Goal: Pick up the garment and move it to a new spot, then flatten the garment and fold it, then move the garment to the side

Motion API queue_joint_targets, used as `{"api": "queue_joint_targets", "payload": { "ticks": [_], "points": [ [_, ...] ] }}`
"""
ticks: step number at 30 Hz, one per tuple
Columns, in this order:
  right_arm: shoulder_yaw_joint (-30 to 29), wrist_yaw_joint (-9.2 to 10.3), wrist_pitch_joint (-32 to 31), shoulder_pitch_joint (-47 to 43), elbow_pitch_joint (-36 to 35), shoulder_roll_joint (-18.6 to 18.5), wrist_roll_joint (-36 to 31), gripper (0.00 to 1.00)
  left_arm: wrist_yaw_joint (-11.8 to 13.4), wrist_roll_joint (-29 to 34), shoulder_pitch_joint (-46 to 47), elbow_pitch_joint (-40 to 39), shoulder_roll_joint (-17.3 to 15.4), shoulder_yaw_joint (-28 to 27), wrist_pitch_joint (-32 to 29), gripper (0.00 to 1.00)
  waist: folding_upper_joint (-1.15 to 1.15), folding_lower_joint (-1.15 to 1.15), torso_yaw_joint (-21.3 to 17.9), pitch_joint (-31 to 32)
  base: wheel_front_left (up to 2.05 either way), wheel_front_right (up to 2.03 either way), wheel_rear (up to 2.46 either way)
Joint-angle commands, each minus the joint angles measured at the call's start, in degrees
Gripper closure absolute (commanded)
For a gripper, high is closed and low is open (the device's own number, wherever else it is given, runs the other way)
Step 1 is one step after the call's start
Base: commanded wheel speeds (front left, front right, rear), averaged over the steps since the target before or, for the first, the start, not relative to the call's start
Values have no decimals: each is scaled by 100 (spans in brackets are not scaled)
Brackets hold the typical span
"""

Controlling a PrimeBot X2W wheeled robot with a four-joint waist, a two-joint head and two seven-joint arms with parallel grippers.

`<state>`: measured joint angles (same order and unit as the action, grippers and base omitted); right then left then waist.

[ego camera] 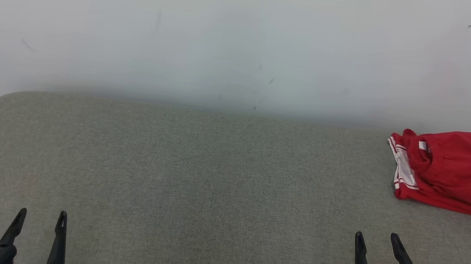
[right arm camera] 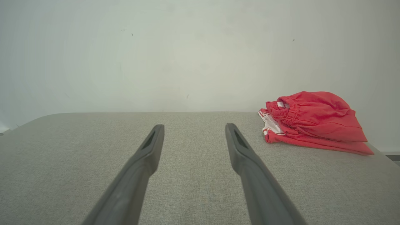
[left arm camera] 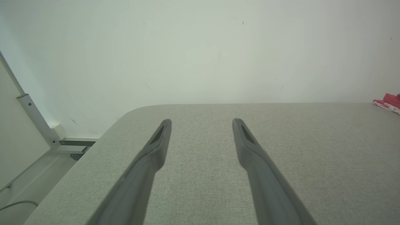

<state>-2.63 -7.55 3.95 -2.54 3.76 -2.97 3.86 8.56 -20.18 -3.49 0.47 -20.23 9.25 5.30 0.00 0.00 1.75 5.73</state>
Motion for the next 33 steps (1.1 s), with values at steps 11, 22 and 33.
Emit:
{"api": "queue_joint_targets", "payload": {
  "ticks": [11, 22, 33],
  "points": [
    [-15, 14, -6, -63, 2, 20, 62, 0, 57, -37, -74, -29, -43, -12, 75, 0, 0, 0, 10, -25, 0, 0, 0],
    [-34, 0, -57, -127, 272, 3, 59, 100, 44, -53, -101, 189, 109, 73, 58, 100, 0, 0, 23, -39, 0, 0, 0],
    [-102, 1, -221, 43, 393, 4, 1373, 100, -195, -1137, 60, 350, 342, -165, -117, 100, 0, 0, 6, -88, 0, 0, 0]
  ]
}}
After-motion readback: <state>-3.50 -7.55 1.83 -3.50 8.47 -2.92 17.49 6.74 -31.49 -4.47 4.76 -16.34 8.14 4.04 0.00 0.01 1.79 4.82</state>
